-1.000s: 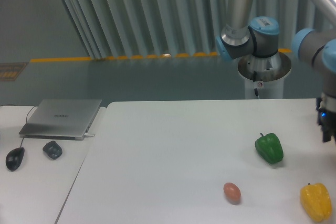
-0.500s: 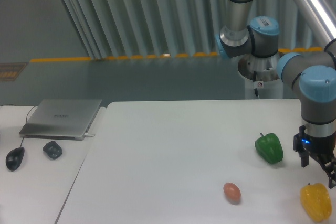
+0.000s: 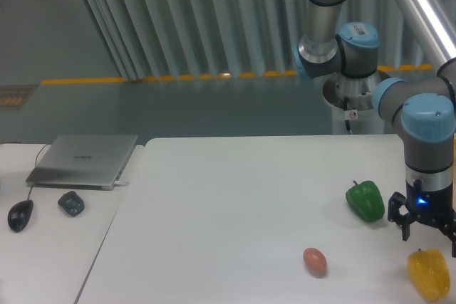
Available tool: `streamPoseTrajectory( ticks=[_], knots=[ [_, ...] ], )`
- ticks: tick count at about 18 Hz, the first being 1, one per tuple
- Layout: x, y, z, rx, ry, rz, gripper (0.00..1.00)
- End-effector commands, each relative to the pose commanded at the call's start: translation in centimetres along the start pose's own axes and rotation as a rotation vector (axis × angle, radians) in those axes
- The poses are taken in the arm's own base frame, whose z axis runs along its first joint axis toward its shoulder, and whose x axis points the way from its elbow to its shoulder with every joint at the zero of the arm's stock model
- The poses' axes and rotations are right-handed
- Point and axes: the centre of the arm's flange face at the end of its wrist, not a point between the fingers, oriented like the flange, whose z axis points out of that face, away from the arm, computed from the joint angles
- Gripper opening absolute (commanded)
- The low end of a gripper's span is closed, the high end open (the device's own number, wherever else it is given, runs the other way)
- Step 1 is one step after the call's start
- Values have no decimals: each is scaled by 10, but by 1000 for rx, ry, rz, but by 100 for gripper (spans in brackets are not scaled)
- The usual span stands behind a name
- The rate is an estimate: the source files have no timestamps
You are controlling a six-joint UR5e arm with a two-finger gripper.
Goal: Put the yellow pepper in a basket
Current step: 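Lower the open gripper down over the yellow bell pepper, then close the gripper around the yellow bell pepper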
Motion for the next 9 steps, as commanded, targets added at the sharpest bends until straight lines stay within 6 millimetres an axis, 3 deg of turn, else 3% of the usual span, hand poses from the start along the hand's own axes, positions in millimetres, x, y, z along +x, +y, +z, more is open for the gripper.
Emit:
streamPoseTrajectory(
  ticks=[9],
  knots=[
    [-3,-6,14,31,-16,-262,100]
  ],
)
